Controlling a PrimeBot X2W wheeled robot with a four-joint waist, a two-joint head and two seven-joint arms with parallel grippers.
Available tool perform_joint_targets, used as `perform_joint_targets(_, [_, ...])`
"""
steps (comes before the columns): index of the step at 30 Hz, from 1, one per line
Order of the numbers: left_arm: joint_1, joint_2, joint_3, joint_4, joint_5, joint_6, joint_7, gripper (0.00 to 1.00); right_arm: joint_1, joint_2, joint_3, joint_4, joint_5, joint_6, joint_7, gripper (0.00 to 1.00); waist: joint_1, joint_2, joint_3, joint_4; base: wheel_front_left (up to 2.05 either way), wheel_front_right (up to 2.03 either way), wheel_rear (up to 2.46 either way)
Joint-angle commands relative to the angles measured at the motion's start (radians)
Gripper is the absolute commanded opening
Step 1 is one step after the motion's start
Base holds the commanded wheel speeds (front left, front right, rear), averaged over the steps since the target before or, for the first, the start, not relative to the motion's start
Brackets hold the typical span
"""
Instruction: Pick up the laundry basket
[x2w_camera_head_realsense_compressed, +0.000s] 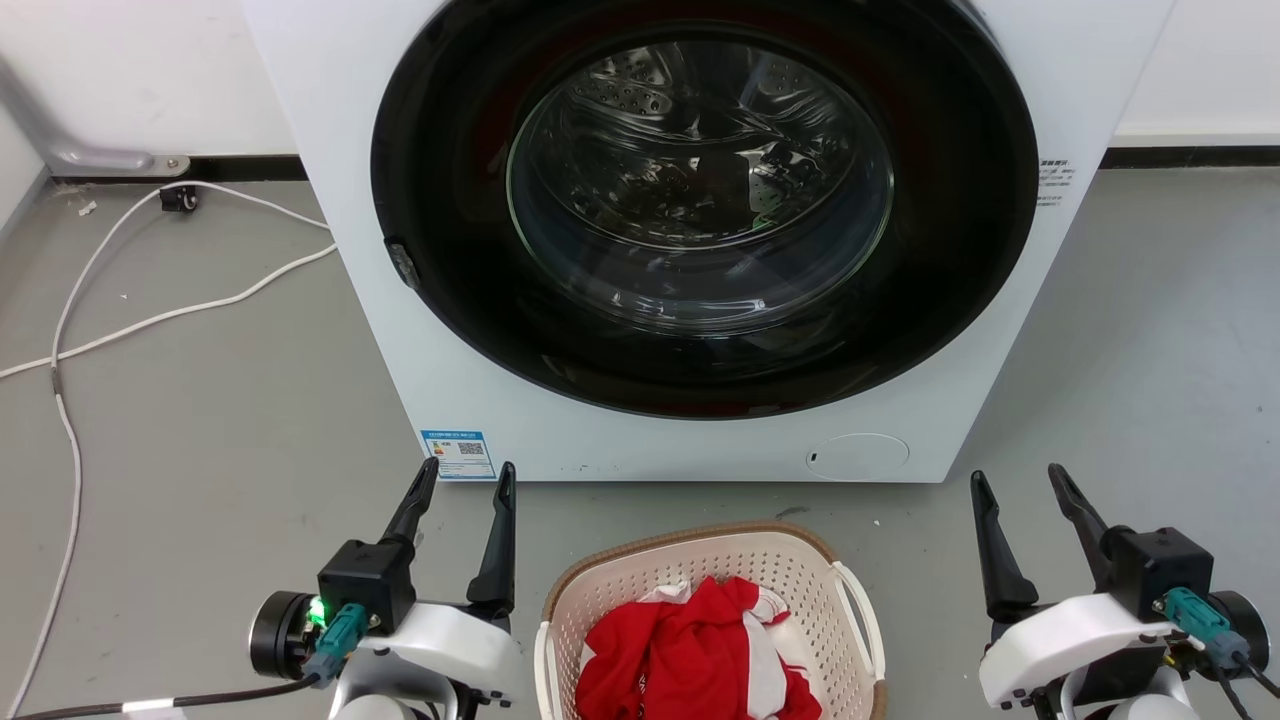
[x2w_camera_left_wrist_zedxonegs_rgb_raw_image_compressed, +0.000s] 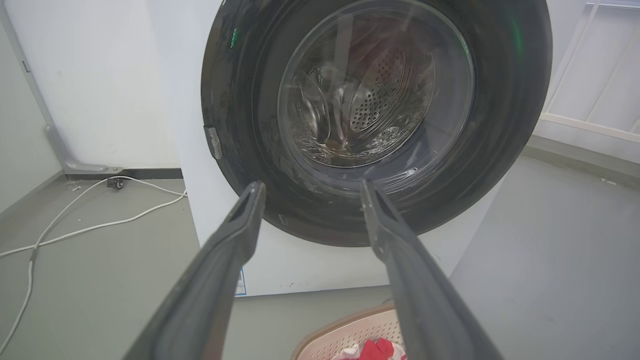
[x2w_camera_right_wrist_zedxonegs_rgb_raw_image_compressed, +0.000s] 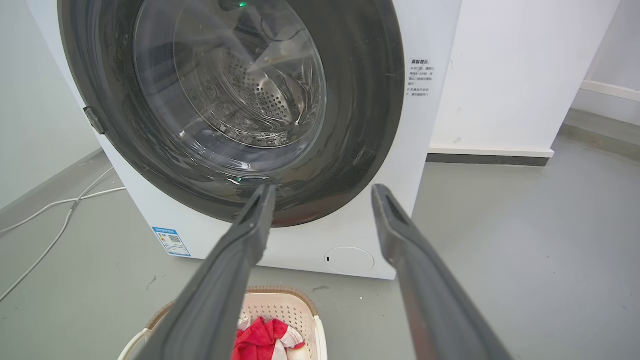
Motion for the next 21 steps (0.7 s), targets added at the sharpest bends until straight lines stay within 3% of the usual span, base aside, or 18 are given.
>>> perform_joint_targets(1, [-0.014,0.000,-0.001,-0.002,0.021,0.001,-0.009,1.00,0.005,0.003,0.004,-0.002,-0.018,0.000,-0.008,1.00,0.0000,0.0000,0.000,0.001,0.00,0.00,0.00])
perform_joint_targets(21, [-0.008,-0.020,0.019,0.025,0.113,-0.024,-0.042,1.00,0.009,0.004,0.006,0.015,-0.077,0.000,-0.044,1.00,0.0000,0.0000,0.006,0.003,0.00,0.00,0.00])
